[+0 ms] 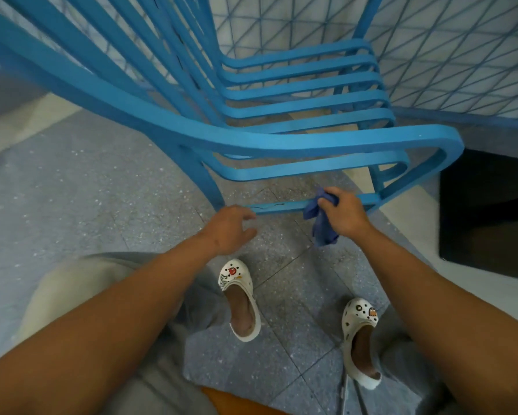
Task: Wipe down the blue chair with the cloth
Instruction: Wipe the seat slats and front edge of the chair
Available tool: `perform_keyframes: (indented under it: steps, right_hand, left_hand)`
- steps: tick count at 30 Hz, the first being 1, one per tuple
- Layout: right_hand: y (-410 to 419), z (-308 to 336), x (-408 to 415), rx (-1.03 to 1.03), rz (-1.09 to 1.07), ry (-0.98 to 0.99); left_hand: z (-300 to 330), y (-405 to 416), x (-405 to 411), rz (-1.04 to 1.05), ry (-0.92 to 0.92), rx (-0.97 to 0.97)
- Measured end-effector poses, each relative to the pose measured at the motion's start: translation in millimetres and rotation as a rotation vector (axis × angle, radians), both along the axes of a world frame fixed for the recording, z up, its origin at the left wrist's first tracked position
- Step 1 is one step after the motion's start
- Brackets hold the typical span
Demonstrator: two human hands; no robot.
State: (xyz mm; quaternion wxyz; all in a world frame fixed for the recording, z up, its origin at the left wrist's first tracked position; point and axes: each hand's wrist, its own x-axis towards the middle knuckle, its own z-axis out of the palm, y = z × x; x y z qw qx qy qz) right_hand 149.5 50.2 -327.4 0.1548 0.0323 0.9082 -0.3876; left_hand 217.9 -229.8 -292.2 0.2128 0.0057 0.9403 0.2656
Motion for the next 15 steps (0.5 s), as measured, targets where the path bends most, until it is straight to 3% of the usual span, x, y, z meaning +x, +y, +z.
perform_keyframes:
  steps: [5, 15]
  right_hand:
    - [-45, 22, 24, -0.291, -0.056, -0.004]
    - [-123, 76, 62, -0.614, -0.029, 0.038]
  left_hand:
    - [47, -15, 28, 0.019, -0.036, -0.023]
    - [111, -57, 53, 0.423, 0.307, 0.101]
